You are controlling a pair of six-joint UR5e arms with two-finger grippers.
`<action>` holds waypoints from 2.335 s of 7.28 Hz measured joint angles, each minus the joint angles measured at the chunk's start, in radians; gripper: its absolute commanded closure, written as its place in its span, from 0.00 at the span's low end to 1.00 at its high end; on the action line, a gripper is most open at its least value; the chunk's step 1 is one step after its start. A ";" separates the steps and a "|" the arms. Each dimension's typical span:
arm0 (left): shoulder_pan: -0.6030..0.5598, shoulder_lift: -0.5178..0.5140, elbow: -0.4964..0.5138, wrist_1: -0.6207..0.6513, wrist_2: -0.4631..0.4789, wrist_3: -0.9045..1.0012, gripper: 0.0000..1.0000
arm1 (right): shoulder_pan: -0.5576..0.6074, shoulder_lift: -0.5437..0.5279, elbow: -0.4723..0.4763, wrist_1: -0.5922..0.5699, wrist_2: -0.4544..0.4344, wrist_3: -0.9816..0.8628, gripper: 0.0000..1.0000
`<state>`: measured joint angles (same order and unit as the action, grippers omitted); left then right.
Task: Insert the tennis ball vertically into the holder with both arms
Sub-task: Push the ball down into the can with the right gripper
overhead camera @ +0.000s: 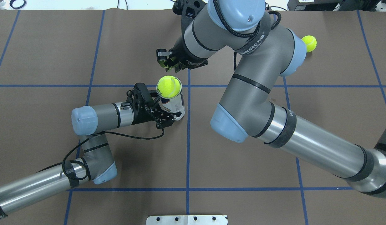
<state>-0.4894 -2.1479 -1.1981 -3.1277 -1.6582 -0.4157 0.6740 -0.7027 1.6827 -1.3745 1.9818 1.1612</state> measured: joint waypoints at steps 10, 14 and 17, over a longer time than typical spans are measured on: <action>0.000 0.000 0.002 0.003 0.001 0.000 0.17 | -0.057 -0.024 -0.004 0.002 -0.064 -0.013 1.00; 0.000 0.000 0.002 0.003 0.000 0.000 0.17 | -0.060 -0.025 0.008 0.002 -0.066 -0.005 0.01; 0.000 -0.001 0.000 0.003 0.000 0.000 0.04 | -0.059 -0.037 0.046 -0.003 -0.061 0.000 0.01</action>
<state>-0.4893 -2.1493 -1.1979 -3.1247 -1.6582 -0.4157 0.6149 -0.7396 1.7283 -1.3776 1.9206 1.1610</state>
